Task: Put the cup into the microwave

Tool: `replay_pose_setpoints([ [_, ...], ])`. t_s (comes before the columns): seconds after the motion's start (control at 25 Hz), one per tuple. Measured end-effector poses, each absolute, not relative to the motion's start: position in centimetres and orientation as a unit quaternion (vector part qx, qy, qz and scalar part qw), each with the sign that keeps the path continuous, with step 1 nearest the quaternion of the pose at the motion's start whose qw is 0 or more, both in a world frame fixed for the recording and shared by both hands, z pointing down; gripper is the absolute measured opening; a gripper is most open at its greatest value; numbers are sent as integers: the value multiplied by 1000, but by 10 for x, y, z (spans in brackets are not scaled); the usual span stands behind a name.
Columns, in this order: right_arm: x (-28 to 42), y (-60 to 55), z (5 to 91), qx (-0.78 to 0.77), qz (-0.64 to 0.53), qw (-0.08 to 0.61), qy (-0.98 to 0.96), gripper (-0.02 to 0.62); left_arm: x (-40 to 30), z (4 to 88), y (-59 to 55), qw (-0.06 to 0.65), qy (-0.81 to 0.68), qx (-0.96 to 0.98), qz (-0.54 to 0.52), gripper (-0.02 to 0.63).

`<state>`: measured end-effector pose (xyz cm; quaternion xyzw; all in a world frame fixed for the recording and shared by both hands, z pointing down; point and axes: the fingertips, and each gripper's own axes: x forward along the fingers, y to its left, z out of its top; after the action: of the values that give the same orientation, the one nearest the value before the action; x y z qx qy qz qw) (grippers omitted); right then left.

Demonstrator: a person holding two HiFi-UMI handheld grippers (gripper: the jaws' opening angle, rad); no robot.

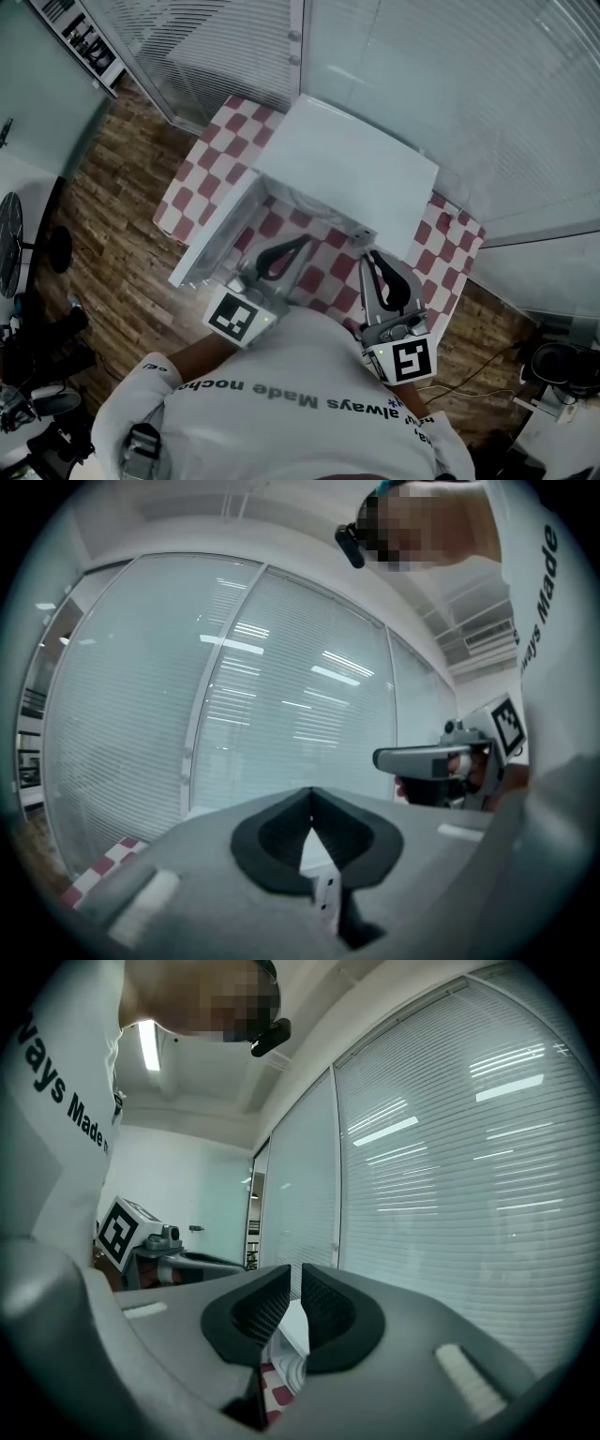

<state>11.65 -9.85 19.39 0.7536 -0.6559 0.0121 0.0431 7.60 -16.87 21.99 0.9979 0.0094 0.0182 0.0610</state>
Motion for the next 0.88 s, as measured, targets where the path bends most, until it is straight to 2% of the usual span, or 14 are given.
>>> replay_pose_setpoints([
  [0.88, 116, -99, 204, 759, 35, 55, -648, 38, 67, 215, -179, 73, 0, 997, 10, 4],
])
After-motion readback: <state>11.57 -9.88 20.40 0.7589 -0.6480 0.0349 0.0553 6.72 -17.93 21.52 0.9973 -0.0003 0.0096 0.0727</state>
